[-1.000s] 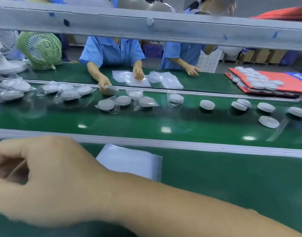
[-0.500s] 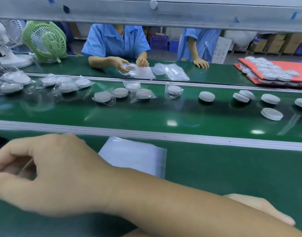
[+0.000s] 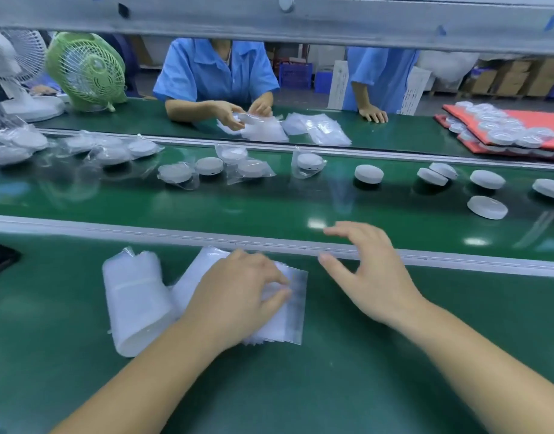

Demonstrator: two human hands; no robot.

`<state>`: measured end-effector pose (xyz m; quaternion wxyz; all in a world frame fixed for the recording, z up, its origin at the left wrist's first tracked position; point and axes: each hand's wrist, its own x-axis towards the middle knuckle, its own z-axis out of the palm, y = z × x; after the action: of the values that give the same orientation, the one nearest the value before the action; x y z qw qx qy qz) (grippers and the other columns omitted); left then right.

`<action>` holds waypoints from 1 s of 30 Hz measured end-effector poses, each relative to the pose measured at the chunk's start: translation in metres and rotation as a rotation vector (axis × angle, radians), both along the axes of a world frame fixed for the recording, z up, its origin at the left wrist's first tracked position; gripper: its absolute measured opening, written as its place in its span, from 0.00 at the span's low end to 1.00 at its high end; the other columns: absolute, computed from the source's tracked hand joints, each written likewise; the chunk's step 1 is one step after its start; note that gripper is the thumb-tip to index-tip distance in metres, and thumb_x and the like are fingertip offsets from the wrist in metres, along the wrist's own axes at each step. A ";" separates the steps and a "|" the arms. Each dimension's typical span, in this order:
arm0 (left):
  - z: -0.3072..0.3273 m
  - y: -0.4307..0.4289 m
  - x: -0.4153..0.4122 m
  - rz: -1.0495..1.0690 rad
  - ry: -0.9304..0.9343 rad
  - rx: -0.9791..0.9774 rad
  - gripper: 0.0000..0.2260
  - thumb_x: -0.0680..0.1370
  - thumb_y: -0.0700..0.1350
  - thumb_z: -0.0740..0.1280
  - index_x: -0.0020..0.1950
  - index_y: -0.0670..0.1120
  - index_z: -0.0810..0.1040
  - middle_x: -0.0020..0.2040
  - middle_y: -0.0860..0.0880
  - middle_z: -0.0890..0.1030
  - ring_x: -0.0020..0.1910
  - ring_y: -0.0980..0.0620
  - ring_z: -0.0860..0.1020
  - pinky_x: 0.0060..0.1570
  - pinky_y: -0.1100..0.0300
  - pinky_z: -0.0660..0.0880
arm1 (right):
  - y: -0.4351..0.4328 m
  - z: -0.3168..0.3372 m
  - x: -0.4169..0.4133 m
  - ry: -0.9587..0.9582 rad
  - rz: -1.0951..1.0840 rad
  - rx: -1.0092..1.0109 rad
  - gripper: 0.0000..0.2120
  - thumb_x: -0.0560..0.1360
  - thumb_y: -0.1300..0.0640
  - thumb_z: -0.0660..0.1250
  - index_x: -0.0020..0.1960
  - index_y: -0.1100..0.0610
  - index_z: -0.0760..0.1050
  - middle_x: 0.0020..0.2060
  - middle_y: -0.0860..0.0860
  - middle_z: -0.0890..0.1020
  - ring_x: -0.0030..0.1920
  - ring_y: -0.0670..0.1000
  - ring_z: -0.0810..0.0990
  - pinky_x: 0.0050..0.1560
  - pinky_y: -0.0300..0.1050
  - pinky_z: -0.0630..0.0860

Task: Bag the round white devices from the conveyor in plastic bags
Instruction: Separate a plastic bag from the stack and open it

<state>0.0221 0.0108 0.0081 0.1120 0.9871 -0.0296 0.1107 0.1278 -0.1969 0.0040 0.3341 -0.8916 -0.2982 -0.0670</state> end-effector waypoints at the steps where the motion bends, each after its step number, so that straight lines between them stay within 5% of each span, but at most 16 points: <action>1: -0.013 0.005 -0.010 0.003 0.059 -0.058 0.15 0.78 0.66 0.61 0.56 0.64 0.83 0.57 0.65 0.79 0.58 0.57 0.71 0.59 0.57 0.71 | -0.011 -0.014 0.003 0.036 -0.056 -0.096 0.22 0.77 0.37 0.66 0.70 0.39 0.73 0.73 0.41 0.71 0.77 0.44 0.59 0.77 0.52 0.62; 5: -0.024 -0.007 -0.001 0.038 0.027 0.019 0.14 0.80 0.65 0.59 0.58 0.68 0.82 0.62 0.66 0.78 0.64 0.57 0.70 0.59 0.56 0.68 | -0.014 -0.045 0.011 0.048 -0.095 -0.113 0.31 0.76 0.27 0.54 0.74 0.38 0.68 0.79 0.42 0.64 0.81 0.42 0.48 0.80 0.53 0.59; 11: -0.033 -0.015 -0.016 0.096 -0.095 -0.010 0.10 0.76 0.59 0.65 0.46 0.62 0.86 0.53 0.63 0.83 0.55 0.54 0.78 0.49 0.54 0.76 | -0.015 -0.047 0.008 0.024 -0.026 -0.247 0.33 0.73 0.26 0.55 0.75 0.36 0.65 0.81 0.41 0.59 0.82 0.42 0.43 0.80 0.45 0.48; 19: -0.041 -0.012 -0.028 0.047 -0.174 0.042 0.11 0.75 0.59 0.65 0.47 0.61 0.86 0.49 0.61 0.84 0.49 0.53 0.82 0.43 0.54 0.79 | -0.010 -0.046 -0.005 0.020 -0.023 -0.227 0.33 0.72 0.27 0.55 0.72 0.38 0.71 0.79 0.40 0.65 0.82 0.43 0.48 0.81 0.45 0.51; 25: -0.044 -0.007 -0.032 0.048 -0.181 0.041 0.09 0.75 0.59 0.67 0.47 0.62 0.86 0.58 0.60 0.83 0.52 0.53 0.82 0.48 0.53 0.79 | -0.007 -0.049 -0.006 0.030 -0.067 -0.178 0.27 0.73 0.30 0.58 0.66 0.39 0.76 0.74 0.37 0.70 0.80 0.42 0.52 0.79 0.40 0.52; 30: -0.044 -0.006 -0.038 0.024 -0.181 0.034 0.12 0.77 0.58 0.62 0.53 0.60 0.84 0.52 0.64 0.82 0.52 0.55 0.80 0.49 0.54 0.77 | -0.006 -0.054 -0.007 0.045 -0.085 -0.161 0.22 0.74 0.33 0.62 0.64 0.39 0.77 0.73 0.37 0.71 0.80 0.42 0.55 0.78 0.41 0.55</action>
<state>-0.0155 0.0053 -0.0358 0.0907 0.9751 -0.0298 0.2002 0.1203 -0.2028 -0.0502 0.2649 -0.9287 -0.2569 -0.0368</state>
